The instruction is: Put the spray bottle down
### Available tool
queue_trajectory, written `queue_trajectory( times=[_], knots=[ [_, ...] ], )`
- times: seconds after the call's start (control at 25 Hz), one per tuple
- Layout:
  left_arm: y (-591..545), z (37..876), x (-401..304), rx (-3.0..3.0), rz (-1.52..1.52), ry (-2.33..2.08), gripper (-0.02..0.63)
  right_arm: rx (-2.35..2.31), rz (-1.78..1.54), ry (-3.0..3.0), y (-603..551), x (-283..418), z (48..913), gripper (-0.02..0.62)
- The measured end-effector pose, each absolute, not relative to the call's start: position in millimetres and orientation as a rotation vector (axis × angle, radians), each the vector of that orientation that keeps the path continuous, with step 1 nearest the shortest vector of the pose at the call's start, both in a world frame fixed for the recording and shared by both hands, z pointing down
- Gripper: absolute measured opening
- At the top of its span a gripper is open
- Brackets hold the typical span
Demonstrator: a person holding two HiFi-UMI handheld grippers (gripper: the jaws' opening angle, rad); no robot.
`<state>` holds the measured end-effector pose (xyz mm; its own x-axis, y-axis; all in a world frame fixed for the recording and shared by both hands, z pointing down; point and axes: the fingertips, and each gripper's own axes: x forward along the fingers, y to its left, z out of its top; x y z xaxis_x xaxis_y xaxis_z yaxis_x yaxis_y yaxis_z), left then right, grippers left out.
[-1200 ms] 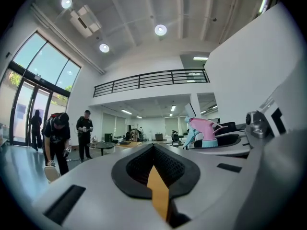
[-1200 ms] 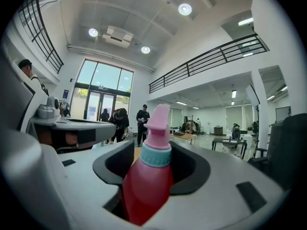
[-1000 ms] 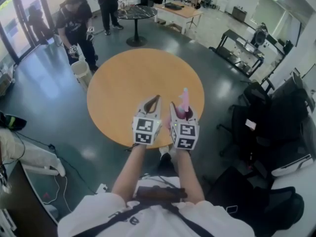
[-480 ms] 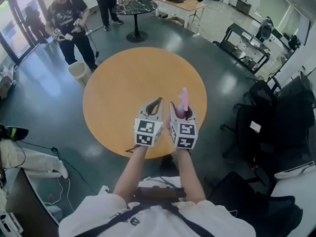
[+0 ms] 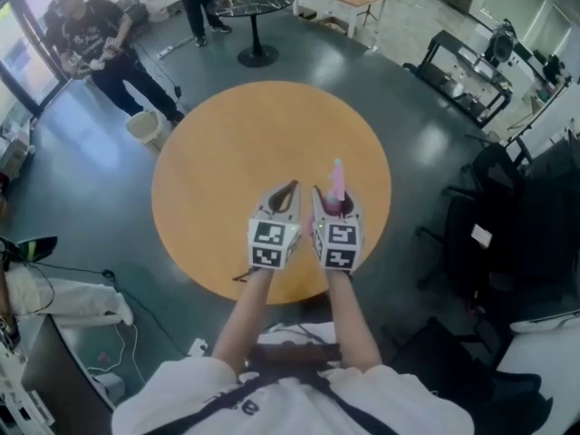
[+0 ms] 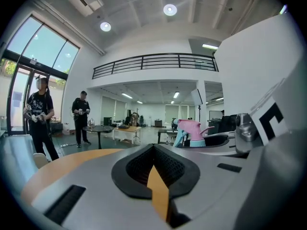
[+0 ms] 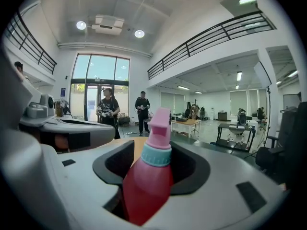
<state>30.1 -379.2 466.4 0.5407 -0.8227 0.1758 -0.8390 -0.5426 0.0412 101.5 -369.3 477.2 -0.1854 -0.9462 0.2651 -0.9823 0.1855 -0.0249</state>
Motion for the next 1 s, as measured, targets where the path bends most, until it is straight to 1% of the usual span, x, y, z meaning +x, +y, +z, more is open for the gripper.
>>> queue_trajectory(
  times=[0.64, 0.8, 0.88, 1.0],
  knots=[
    [-446, 528, 33, 2.516, 0.304, -1.403, 0.011, 1.813, 0.387, -2.201, -459, 112, 547, 0.236],
    [-459, 547, 40, 2.483, 0.331, -1.380, 0.011, 1.787, 0.356, -2.180, -479, 113, 566, 0.234],
    [-464, 555, 45, 2.468, 0.343, -1.370, 0.011, 1.781, 0.349, -2.177, -490, 115, 573, 0.229],
    [-473, 567, 48, 2.447, 0.363, -1.365, 0.011, 1.787, 0.340, -2.181, -511, 119, 583, 0.200]
  ],
)
